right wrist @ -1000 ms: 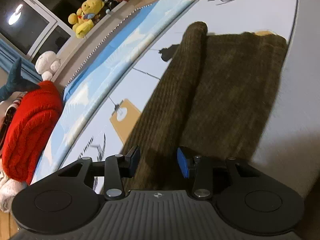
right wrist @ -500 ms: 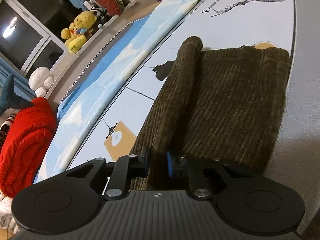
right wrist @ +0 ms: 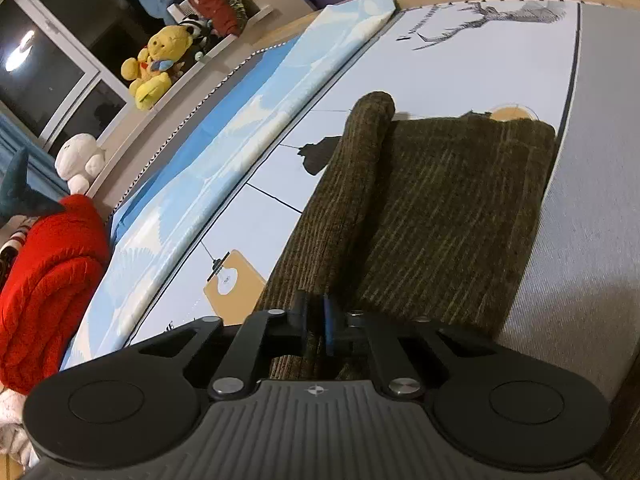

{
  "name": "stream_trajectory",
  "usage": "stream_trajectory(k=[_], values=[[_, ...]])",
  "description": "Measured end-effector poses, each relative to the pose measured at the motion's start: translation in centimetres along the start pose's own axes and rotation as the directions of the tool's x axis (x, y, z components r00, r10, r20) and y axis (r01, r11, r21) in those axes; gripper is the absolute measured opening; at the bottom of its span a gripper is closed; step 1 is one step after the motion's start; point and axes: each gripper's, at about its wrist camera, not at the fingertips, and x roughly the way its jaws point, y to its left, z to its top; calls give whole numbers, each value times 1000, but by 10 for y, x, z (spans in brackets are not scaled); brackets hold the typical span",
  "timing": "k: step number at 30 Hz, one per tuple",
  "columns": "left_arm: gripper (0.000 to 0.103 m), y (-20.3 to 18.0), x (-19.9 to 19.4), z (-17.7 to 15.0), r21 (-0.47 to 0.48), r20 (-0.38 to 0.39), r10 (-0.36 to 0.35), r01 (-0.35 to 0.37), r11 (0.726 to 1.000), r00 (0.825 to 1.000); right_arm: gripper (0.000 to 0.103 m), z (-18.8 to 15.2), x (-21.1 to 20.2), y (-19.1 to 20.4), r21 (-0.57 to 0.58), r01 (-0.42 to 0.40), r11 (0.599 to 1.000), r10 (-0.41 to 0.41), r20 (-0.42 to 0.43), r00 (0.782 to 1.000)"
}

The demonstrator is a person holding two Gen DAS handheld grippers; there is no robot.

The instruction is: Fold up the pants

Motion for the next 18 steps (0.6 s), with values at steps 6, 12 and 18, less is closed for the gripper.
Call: stream_trajectory(k=[6, 12, 18], values=[[20, -7, -8, -1, 65, 34, 5, -8, 998, 999, 2, 8, -13, 10, -24, -26, 999, 26, 23, 999], [16, -7, -24, 5, 116, 65, -37, 30, 993, 997, 2, 20, -74, 28, -67, -55, 996, 58, 54, 997], [13, 2, -58, 2, 215, 159, -71, 36, 976, 985, 2, 14, -168, 7, -73, -82, 994, 87, 70, 994]])
